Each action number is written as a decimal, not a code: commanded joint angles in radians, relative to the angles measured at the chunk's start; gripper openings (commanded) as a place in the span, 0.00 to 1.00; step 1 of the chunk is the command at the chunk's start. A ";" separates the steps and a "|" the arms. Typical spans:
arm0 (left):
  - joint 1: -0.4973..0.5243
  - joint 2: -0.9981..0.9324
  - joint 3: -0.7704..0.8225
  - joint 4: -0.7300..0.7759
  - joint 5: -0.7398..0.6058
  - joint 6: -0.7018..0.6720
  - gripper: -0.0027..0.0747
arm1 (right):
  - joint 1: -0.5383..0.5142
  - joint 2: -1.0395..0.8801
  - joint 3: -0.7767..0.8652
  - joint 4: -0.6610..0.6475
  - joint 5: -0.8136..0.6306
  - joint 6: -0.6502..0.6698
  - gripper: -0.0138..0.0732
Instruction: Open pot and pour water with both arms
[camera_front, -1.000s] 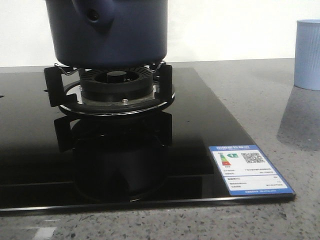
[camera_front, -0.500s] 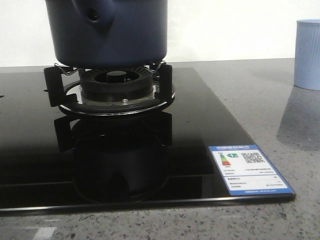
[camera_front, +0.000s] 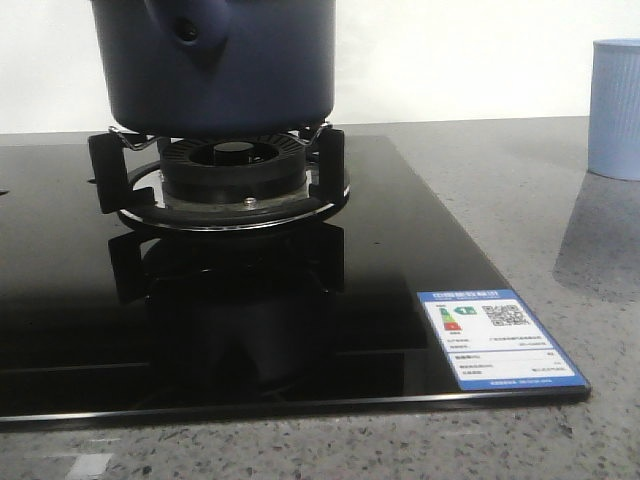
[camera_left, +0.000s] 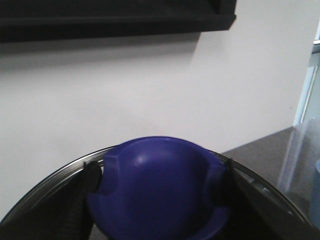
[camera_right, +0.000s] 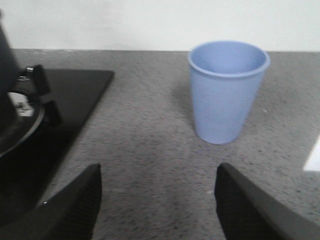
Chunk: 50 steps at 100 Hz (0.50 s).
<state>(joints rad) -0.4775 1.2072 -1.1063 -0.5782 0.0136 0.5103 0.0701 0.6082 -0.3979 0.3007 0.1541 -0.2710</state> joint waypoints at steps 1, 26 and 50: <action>0.036 -0.062 -0.044 0.002 -0.081 -0.001 0.53 | -0.037 0.059 -0.025 -0.004 -0.154 0.000 0.67; 0.123 -0.127 -0.044 0.002 -0.048 -0.001 0.53 | -0.057 0.288 -0.044 -0.002 -0.331 0.000 0.67; 0.135 -0.139 -0.044 0.002 -0.046 -0.001 0.53 | -0.057 0.520 -0.115 0.010 -0.451 0.010 0.75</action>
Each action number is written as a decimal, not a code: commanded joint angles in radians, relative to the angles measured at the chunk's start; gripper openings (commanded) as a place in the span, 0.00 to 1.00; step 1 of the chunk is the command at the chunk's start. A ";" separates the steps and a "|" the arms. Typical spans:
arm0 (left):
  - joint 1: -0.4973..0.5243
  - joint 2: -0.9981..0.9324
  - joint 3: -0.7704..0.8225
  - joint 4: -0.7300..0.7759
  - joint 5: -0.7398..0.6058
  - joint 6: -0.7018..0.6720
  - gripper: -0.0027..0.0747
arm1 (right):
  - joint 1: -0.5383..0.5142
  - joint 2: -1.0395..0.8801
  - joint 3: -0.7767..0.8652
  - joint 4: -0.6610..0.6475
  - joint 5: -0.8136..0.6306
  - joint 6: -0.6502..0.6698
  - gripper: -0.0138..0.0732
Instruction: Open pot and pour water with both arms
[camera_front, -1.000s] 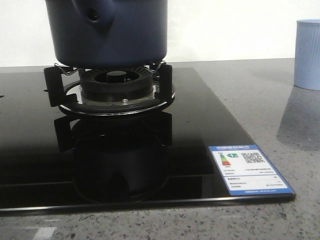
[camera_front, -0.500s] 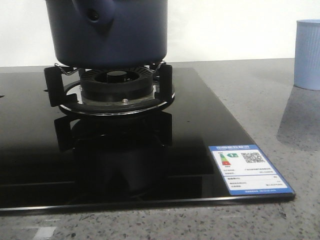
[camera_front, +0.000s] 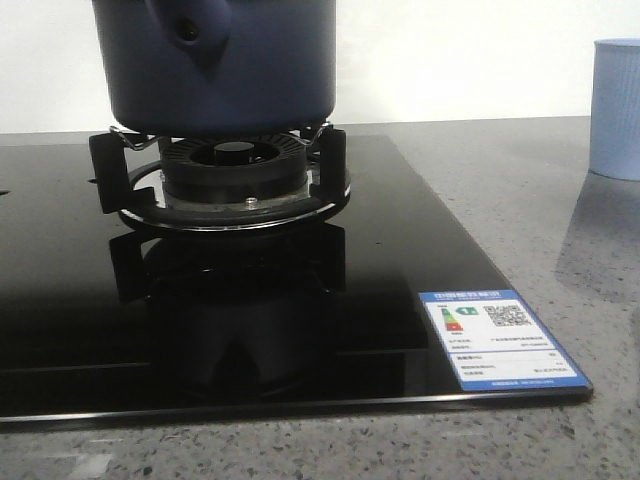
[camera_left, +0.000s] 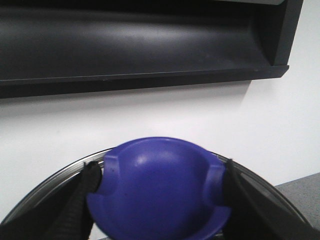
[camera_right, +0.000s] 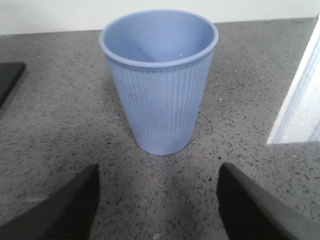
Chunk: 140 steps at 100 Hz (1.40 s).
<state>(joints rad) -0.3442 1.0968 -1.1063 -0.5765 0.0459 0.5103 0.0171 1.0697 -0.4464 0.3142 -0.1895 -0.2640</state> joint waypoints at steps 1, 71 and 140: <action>0.002 -0.029 -0.044 0.001 -0.078 -0.001 0.53 | -0.004 0.065 -0.070 -0.004 -0.109 0.003 0.76; 0.002 -0.029 -0.044 0.001 -0.078 -0.001 0.53 | -0.004 0.474 -0.309 -0.002 -0.266 0.011 0.85; 0.002 -0.029 -0.044 0.001 -0.078 -0.001 0.53 | -0.003 0.418 -0.348 -0.015 -0.229 0.011 0.53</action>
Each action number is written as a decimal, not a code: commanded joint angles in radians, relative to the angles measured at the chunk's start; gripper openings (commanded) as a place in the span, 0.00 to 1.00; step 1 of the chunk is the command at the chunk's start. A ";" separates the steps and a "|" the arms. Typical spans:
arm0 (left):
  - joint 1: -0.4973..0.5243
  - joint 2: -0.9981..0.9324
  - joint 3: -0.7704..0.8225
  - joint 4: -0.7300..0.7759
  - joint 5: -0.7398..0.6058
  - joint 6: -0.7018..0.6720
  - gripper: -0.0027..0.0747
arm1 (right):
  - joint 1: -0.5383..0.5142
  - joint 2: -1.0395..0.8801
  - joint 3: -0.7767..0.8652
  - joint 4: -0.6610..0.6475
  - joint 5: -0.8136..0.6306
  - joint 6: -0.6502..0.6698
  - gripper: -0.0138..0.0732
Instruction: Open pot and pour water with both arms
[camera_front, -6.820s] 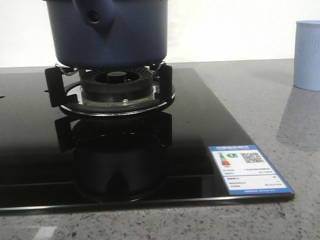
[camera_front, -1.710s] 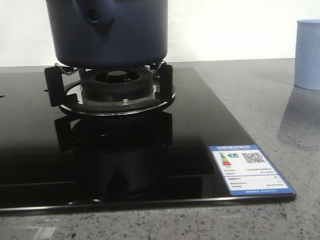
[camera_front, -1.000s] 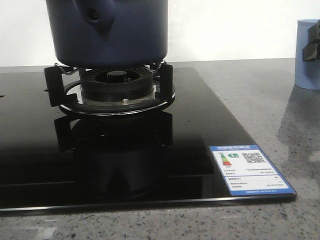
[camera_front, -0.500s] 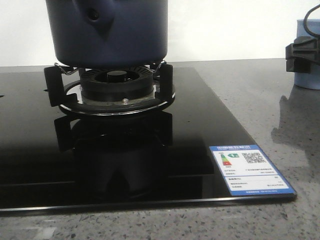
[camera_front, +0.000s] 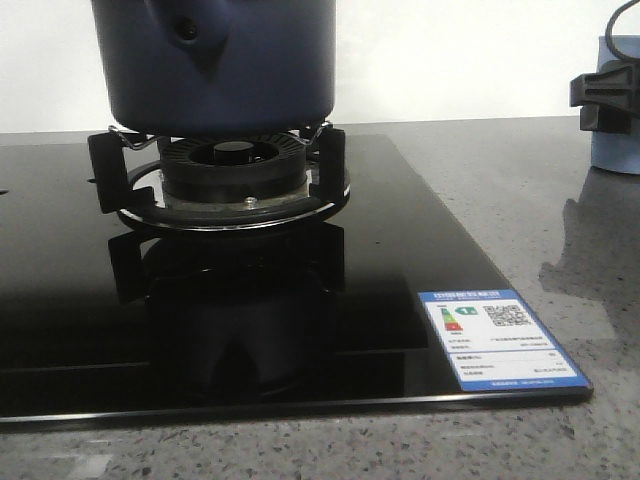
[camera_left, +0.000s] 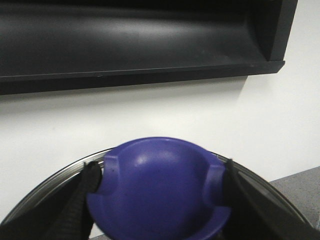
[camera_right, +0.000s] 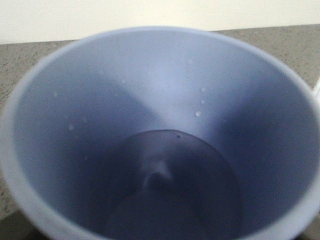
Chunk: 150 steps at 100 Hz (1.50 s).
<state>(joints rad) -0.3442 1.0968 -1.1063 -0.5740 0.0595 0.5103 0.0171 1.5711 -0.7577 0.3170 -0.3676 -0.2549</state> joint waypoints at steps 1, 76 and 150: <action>0.002 -0.029 -0.044 -0.002 -0.092 -0.001 0.53 | 0.000 -0.087 -0.036 -0.018 -0.048 0.002 0.53; 0.002 -0.029 -0.044 -0.002 -0.092 -0.001 0.53 | 0.283 -0.279 -0.436 -0.406 0.609 0.002 0.53; 0.002 -0.029 -0.044 -0.002 -0.079 -0.001 0.53 | 0.558 -0.074 -0.727 -0.900 0.874 -0.023 0.53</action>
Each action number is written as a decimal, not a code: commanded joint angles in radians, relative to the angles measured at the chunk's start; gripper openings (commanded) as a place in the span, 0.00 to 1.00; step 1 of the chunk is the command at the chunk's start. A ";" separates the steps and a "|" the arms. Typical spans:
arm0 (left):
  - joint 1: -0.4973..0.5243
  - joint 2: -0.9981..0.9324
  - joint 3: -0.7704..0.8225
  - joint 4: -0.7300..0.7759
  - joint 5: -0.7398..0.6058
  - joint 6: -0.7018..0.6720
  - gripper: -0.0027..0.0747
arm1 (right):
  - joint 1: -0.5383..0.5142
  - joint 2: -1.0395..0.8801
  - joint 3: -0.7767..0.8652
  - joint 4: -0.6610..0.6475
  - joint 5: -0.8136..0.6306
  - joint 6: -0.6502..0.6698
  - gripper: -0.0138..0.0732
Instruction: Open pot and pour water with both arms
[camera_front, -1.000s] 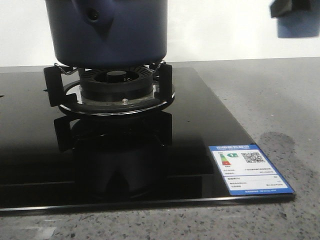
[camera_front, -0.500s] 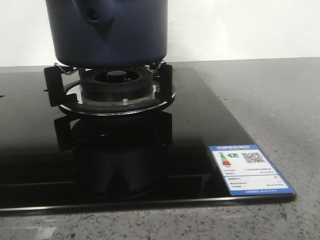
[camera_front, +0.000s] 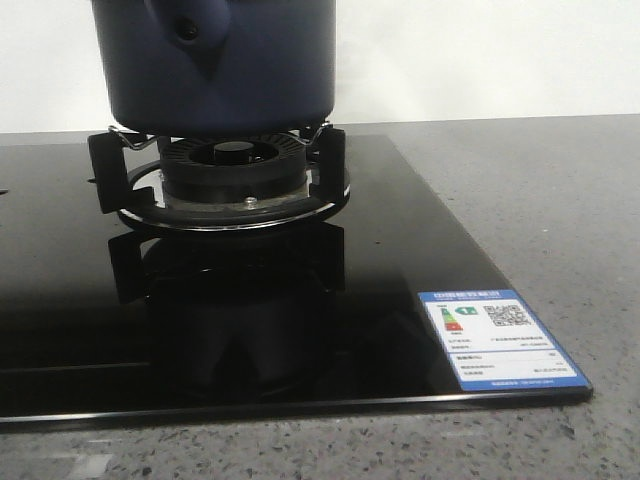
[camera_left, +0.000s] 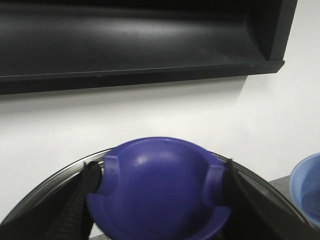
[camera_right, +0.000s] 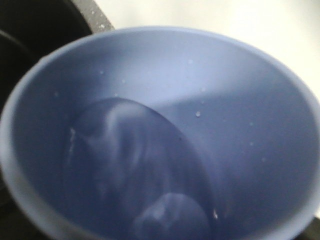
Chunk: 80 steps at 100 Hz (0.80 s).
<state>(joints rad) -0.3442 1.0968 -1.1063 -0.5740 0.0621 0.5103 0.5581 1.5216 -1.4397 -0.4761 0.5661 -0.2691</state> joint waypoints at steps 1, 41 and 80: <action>0.002 -0.029 -0.044 -0.002 -0.079 -0.001 0.53 | 0.020 -0.022 -0.045 -0.117 -0.060 -0.009 0.53; 0.002 -0.029 -0.044 -0.002 -0.072 -0.001 0.53 | 0.058 0.017 -0.045 -0.379 -0.070 -0.011 0.53; 0.002 -0.029 -0.044 -0.002 -0.072 -0.001 0.53 | 0.058 0.017 -0.045 -0.597 -0.085 -0.011 0.53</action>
<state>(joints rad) -0.3442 1.0968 -1.1063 -0.5723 0.0830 0.5103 0.6144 1.5811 -1.4428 -0.9756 0.5435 -0.2727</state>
